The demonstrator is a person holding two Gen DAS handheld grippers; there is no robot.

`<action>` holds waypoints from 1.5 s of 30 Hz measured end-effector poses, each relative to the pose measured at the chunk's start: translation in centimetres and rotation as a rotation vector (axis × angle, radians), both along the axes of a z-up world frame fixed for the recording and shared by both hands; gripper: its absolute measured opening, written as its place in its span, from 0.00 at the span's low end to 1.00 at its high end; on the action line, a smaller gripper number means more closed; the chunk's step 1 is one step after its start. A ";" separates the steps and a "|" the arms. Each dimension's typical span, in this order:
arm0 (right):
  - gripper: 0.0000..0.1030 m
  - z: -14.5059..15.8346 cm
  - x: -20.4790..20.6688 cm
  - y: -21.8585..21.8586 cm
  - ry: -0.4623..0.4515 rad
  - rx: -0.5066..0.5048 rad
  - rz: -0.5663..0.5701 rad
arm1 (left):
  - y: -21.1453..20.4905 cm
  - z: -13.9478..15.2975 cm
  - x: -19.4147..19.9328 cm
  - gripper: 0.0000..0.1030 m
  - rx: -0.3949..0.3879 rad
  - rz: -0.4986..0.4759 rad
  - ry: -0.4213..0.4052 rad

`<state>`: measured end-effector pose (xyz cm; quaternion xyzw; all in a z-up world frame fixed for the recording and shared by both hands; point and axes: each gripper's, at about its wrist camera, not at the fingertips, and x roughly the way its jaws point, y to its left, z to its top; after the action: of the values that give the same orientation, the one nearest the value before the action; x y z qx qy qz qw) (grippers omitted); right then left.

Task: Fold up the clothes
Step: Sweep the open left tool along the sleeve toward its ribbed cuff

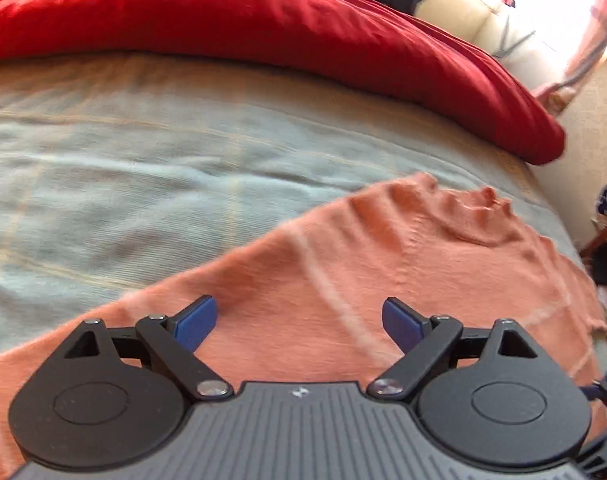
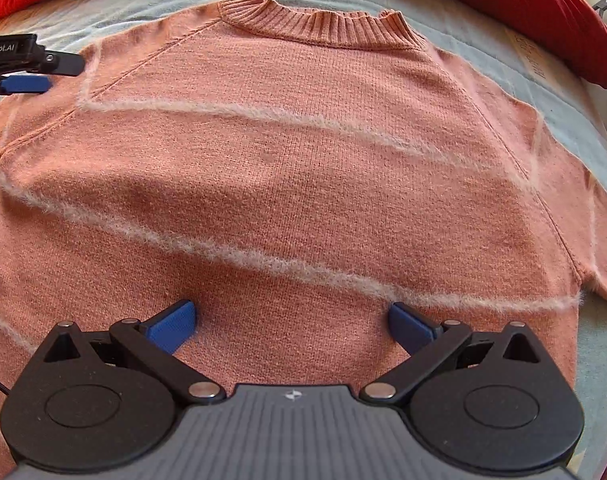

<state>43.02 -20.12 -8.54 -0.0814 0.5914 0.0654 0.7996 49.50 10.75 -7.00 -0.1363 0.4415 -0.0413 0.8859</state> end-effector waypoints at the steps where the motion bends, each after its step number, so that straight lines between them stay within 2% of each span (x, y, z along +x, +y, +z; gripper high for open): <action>1: 1.00 0.2 0.2 0.1 0.014 -0.007 -0.013 | 1.2 0.5 -0.6 0.85 0.015 0.049 -0.018; 2: 1.00 0.8 0.3 0.5 0.022 -0.013 -0.035 | 2.4 1.0 -1.3 0.85 -0.008 0.072 -0.034; 4: 1.00 2.5 0.0 1.5 -0.031 0.029 -0.035 | 4.8 1.8 -2.7 0.86 -0.070 0.092 -0.054; 5: 1.00 3.3 -0.3 2.7 -0.066 0.054 -0.001 | 5.6 2.0 -3.4 0.86 -0.075 0.093 -0.052; 7: 1.00 4.9 -0.7 5.0 -0.134 0.105 0.068 | 6.8 2.4 -4.9 0.86 -0.053 0.094 -0.046; 9: 1.00 5.5 -0.7 7.7 -0.149 0.177 0.146 | 7.6 2.4 -6.5 0.86 -0.008 0.092 -0.041; 11: 1.00 5.1 -0.2 11.0 -0.136 0.242 0.223 | 8.5 2.0 -8.0 0.86 0.044 0.111 -0.018; 13: 1.00 4.5 0.2 14.1 -0.107 0.290 0.288 | 9.8 1.0 -9.2 0.86 0.085 0.162 0.043; 16: 1.00 1.7 0.9 17.9 0.023 0.333 0.308 | 12.1 0.3 -11.4 0.86 0.082 0.244 0.081; 20: 1.00 0.4 -0.5 20.5 0.006 0.203 0.373 | 13.4 1.5 -13.3 0.86 0.040 0.321 0.056; 22: 1.00 0.2 -1.4 20.9 -0.017 0.158 0.454 | 13.5 1.6 -13.6 0.87 0.042 0.329 0.046; 25: 1.00 0.1 -2.0 20.4 -0.033 0.150 0.521 | 14.7 0.6 -14.8 0.86 0.055 0.453 0.111; 28: 1.00 -0.1 -2.3 20.0 -0.045 0.155 0.552 | 16.3 0.6 -17.5 0.86 -0.028 0.592 0.092; 30: 1.00 -0.3 -2.5 20.0 -0.057 0.150 0.555 | 17.0 1.1 -18.4 0.86 -0.058 0.645 0.096; 33: 1.00 -0.4 -3.1 20.1 -0.084 0.137 0.565 | 18.8 1.5 -18.6 0.86 -0.175 0.705 0.034; 36: 1.00 -0.3 -3.3 20.0 -0.108 0.144 0.564 | 20.0 0.8 -17.2 0.87 -0.118 0.709 -0.005; 40: 1.00 -0.2 -3.4 20.1 -0.110 0.136 0.573 | 21.0 -0.4 -17.5 0.87 -0.089 0.716 0.013; 45: 1.00 -0.1 -3.3 20.3 -0.101 0.128 0.571 | 19.2 1.0 -19.5 0.87 0.004 0.670 0.070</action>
<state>39.77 0.17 -8.59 -0.1970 0.4986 0.3210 0.7807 30.04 29.94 -5.96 -0.2732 0.4023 0.2577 0.8349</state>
